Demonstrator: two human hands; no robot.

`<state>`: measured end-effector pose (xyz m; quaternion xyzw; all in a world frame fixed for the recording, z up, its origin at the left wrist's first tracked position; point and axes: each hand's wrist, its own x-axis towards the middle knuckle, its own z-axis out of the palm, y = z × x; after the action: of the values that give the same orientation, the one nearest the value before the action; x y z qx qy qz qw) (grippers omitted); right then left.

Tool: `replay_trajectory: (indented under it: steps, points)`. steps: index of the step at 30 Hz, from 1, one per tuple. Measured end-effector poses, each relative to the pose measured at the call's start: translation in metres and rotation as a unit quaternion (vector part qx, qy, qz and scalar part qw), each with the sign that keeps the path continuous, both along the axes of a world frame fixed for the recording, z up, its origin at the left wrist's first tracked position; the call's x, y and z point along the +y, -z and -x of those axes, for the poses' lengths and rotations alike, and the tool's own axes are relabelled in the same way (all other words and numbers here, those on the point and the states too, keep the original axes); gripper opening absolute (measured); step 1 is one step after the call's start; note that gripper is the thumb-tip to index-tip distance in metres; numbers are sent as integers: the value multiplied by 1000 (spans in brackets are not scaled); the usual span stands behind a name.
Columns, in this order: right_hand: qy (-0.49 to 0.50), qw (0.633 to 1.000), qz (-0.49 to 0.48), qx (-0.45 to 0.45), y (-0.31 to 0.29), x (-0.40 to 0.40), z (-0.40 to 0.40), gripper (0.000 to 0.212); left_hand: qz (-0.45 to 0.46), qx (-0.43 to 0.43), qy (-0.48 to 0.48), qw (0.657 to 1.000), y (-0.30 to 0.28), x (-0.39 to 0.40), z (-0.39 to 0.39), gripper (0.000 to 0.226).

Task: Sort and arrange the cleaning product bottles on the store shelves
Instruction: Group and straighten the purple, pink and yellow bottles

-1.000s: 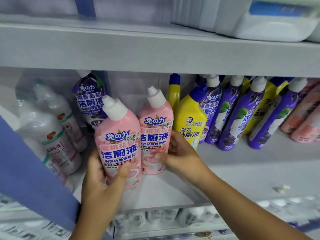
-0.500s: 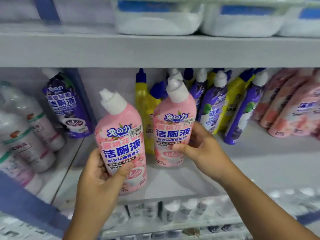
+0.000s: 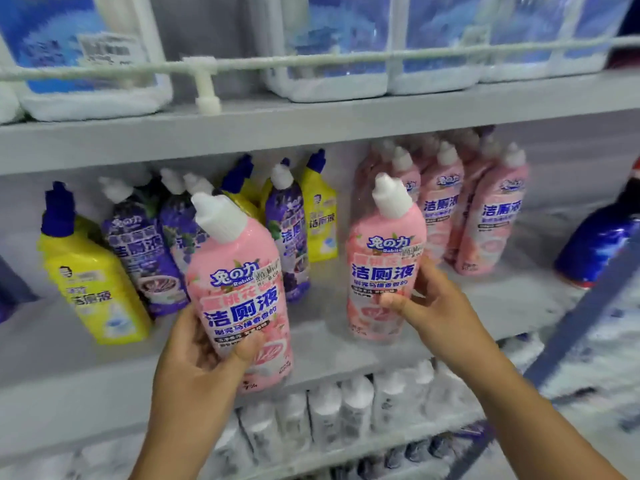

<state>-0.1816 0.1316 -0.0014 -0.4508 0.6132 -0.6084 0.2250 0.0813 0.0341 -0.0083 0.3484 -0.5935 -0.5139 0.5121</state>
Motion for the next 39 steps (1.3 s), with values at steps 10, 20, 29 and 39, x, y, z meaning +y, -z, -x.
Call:
replay_trajectory:
  steps: [10, 20, 29, 39]
  points:
    - [52, 998, -28, 36, 11, 45, 132, 42, -18, -28, 71, 997, 6, 19, 166, 40]
    - [2, 998, -52, 38, 10, 31, 179, 51, -7, -69, 61, 996, 30, -2, 241, 44]
    - [190, 976, -3, 110, 48, 23, 171, 69, 38, -147, 22, 988, 43, -5, 242, 61]
    - [219, 972, 22, 86, 70, -1, 172, 50, 53, -161, 16, 985, 45, -18, 266, 54]
